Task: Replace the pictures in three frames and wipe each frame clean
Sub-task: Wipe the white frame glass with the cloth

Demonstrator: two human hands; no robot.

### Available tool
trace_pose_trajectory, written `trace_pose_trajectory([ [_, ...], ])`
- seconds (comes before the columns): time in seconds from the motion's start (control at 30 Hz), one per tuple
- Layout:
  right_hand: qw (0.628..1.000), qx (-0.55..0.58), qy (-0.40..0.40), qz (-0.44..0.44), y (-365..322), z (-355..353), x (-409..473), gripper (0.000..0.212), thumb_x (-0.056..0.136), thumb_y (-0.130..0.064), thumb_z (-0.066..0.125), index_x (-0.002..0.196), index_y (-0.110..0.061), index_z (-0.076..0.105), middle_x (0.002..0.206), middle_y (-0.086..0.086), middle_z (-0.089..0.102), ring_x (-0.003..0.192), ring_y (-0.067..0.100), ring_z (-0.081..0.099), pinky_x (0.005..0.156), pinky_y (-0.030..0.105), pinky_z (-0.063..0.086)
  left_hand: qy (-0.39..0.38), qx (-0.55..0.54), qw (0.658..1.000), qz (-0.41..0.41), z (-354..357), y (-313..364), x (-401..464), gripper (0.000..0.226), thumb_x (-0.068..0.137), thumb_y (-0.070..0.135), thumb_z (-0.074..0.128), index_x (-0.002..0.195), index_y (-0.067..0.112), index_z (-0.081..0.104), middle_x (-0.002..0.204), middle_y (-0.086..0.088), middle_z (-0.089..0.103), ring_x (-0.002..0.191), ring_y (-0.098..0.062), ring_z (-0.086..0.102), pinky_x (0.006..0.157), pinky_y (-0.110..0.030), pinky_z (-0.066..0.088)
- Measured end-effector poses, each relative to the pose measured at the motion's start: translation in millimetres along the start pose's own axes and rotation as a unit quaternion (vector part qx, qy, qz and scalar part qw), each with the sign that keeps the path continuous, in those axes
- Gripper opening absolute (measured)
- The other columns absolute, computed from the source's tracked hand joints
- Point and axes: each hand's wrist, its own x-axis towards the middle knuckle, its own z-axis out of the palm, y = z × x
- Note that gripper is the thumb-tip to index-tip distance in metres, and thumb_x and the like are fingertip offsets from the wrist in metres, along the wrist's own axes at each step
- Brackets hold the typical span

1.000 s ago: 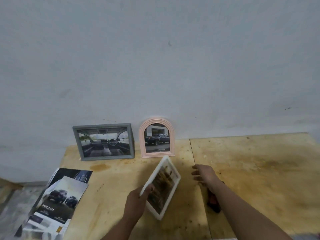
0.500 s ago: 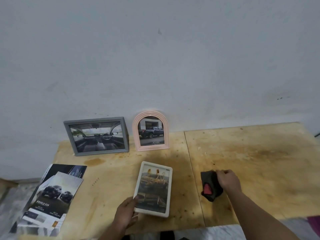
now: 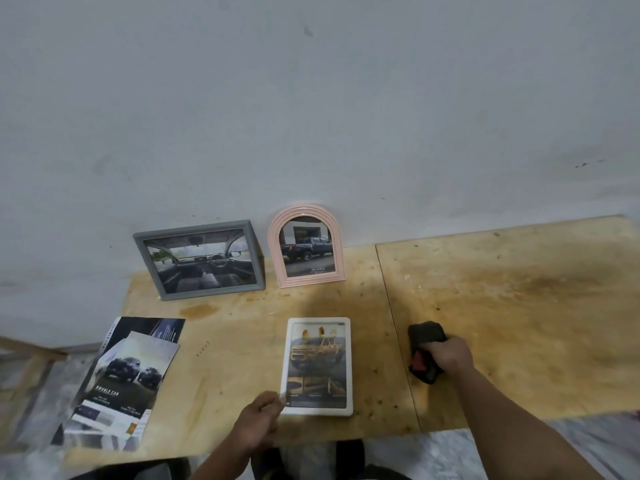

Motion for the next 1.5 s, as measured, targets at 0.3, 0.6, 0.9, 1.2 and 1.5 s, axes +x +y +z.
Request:
trace_pose_trajectory([
  [0.3,0.947,0.297,-0.114,-0.050,-27.0,-10.3,-40.1,0.029,0.093,-0.015,0.072,0.121,-0.010,0.065,0.098,0.017,0.074,0.083,0.036,0.066,0.053,0.035,0.049,0.065,0.042,0.996,0.050,0.5,12.0,-15.0,0.033,0.094,0.033,0.074,0.123,0.018,0.071,0.117,-0.012,0.071,0.104,-0.033,0.067,0.085,-0.039,0.055],
  [0.6,0.899,0.289,-0.313,-0.102,-84.7,25.3,-104.3,0.041,0.093,-0.025,0.064,0.133,-0.013,0.064,0.127,0.019,0.069,0.120,0.037,0.064,0.094,0.050,0.055,-0.013,0.041,0.971,0.235,21.2,99.4,-37.3,0.026,0.102,0.033,0.061,0.125,0.024,0.068,0.120,0.003,0.070,0.112,-0.018,0.066,0.094,-0.038,0.057],
  [0.9,0.888,0.236,-0.355,-0.174,-119.1,60.6,-181.2,0.042,0.085,-0.029,0.067,0.124,-0.012,0.071,0.122,0.022,0.070,0.123,0.042,0.060,0.101,0.053,0.051,-0.117,-0.114,0.950,0.267,28.4,122.9,-66.8,0.018,0.101,0.015,0.063,0.117,0.009,0.070,0.114,-0.017,0.075,0.103,-0.027,0.073,0.078,-0.032,0.062],
  [1.2,0.901,0.216,-0.251,-0.279,-114.7,77.4,-246.3,0.029,0.091,-0.026,0.077,0.120,-0.022,0.072,0.113,0.006,0.075,0.107,0.025,0.071,0.083,0.034,0.061,-0.068,-0.120,0.927,0.349,-6.9,88.6,-82.9,0.019,0.098,0.022,0.069,0.115,0.018,0.075,0.106,-0.002,0.079,0.103,-0.022,0.075,0.092,-0.048,0.061],
  [1.5,0.893,0.162,-0.146,-0.395,-103.3,97.2,-285.1,0.023,0.086,-0.009,0.080,0.108,-0.008,0.075,0.089,0.010,0.067,0.077,0.005,0.064,0.074,0.024,0.059,-0.070,-0.096,0.909,0.399,-37.1,67.1,-112.5,0.016,0.097,0.023,0.070,0.111,0.023,0.078,0.098,0.004,0.080,0.097,-0.014,0.074,0.074,-0.023,0.059],
])
